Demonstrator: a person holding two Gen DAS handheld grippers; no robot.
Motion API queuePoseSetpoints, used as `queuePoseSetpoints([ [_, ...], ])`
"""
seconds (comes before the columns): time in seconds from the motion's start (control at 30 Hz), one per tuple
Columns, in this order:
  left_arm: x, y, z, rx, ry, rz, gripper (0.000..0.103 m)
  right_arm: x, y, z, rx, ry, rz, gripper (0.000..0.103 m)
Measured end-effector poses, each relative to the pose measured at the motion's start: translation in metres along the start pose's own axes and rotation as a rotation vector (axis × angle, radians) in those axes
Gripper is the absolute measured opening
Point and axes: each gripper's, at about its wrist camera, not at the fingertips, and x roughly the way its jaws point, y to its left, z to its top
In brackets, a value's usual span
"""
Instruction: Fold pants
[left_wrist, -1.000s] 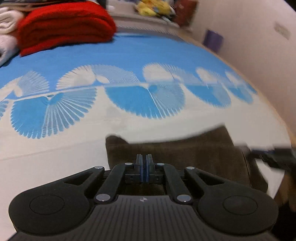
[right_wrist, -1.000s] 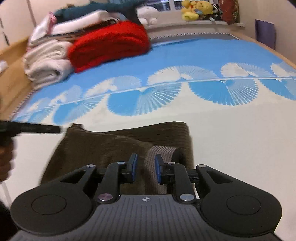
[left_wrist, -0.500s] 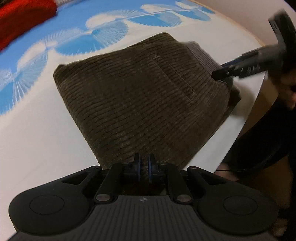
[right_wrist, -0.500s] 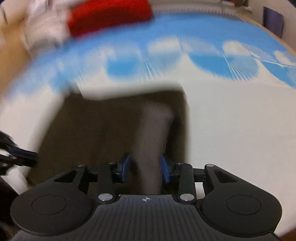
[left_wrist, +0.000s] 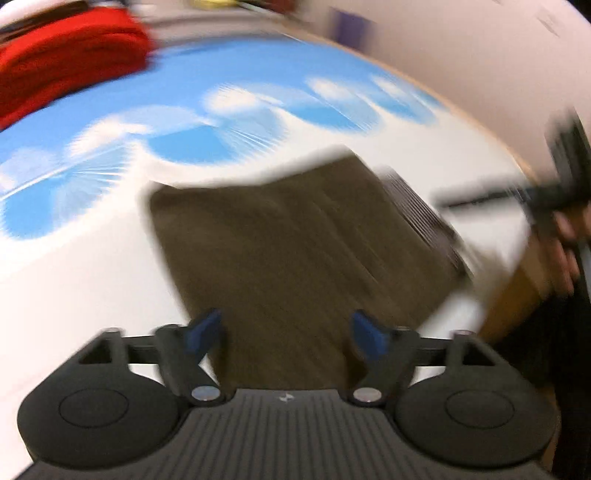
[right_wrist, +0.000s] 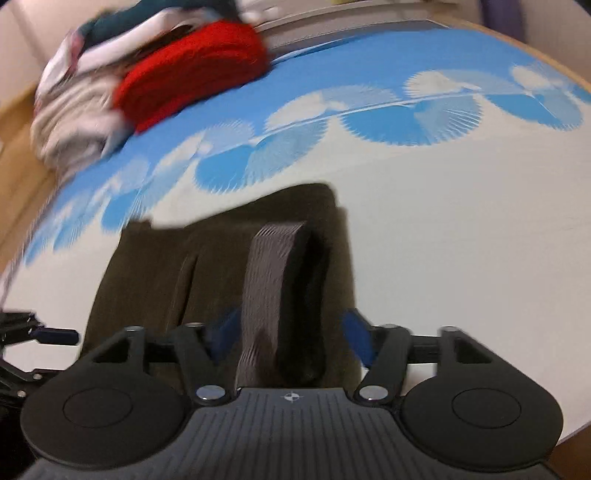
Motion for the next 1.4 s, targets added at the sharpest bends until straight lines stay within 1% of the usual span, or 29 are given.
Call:
queuePoseSetpoints([
  [0.07,0.006,0.019,0.006,-0.118,0.005,-0.002,0.087,0.013,-0.012,0.004,0.080,0.033,0.007,0.074],
  [0.1,0.012,0.027,0.008,-0.174,0.021,-0.011,0.087,0.020,-0.017,0.003,0.116,0.057,0.014,0.074],
  [0.17,0.026,0.040,0.011,-0.265,0.058,-0.004,0.087,0.039,-0.023,0.003,0.172,0.109,0.037,0.075],
  [0.2,0.032,0.044,0.011,-0.298,0.072,0.005,0.087,0.049,-0.025,0.005,0.188,0.127,0.057,0.076],
  [0.23,0.036,0.048,0.015,-0.318,0.083,0.013,0.087,0.055,-0.026,0.005,0.198,0.141,0.075,0.082],
  [0.37,0.054,0.061,0.020,-0.379,0.121,0.016,0.087,0.066,-0.018,0.011,0.146,0.154,0.070,0.090],
  [0.47,0.068,0.066,0.025,-0.409,0.142,0.019,0.087,0.074,-0.020,0.013,0.137,0.168,0.076,0.093],
  [0.57,0.083,0.070,0.027,-0.416,0.164,0.018,0.087,0.079,-0.023,0.015,0.140,0.175,0.085,0.093],
  [0.7,0.099,0.071,0.026,-0.424,0.190,-0.003,0.087,0.086,-0.025,0.016,0.148,0.179,0.095,0.093],
  [0.8,0.113,0.074,0.022,-0.463,0.205,-0.042,0.087,0.087,-0.024,0.015,0.138,0.170,0.094,0.089],
  [0.87,0.115,0.074,0.022,-0.462,0.183,-0.049,0.085,0.084,-0.020,0.015,0.116,0.150,0.099,0.074],
  [0.9,0.115,0.073,0.023,-0.451,0.175,-0.045,0.079,0.082,-0.017,0.016,0.105,0.137,0.103,0.071],
  [0.93,0.114,0.072,0.023,-0.442,0.164,-0.038,0.074,0.080,-0.014,0.016,0.088,0.127,0.099,0.066],
  [0.97,0.111,0.071,0.024,-0.437,0.154,-0.028,0.063,0.077,-0.011,0.016,0.076,0.117,0.091,0.061],
  [1.0,0.106,0.070,0.026,-0.432,0.144,-0.028,0.046,0.074,-0.007,0.016,0.066,0.105,0.082,0.058],
  [1.03,0.100,0.069,0.029,-0.424,0.128,-0.039,0.039,0.070,-0.003,0.017,0.051,0.087,0.074,0.053],
  [1.07,0.092,0.067,0.034,-0.413,0.109,-0.042,0.036,0.066,0.002,0.019,0.034,0.067,0.069,0.048],
  [1.13,0.075,0.066,0.044,-0.392,0.058,-0.019,0.034,0.056,0.010,0.026,0.020,0.026,0.074,0.043],
  [1.17,0.066,0.067,0.049,-0.386,0.033,-0.010,0.034,0.050,0.016,0.032,0.015,-0.002,0.091,0.041],
  [1.23,0.049,0.074,0.067,-0.386,-0.021,0.006,0.033,0.042,0.025,0.046,0.005,-0.046,0.116,0.040],
  [1.3,0.034,0.084,0.090,-0.360,-0.084,0.031,0.033,0.039,0.037,0.064,-0.005,-0.089,0.132,0.040],
  [1.4,0.023,0.107,0.122,-0.355,-0.168,0.046,0.034,0.042,0.052,0.101,-0.006,-0.147,0.169,0.040],
])
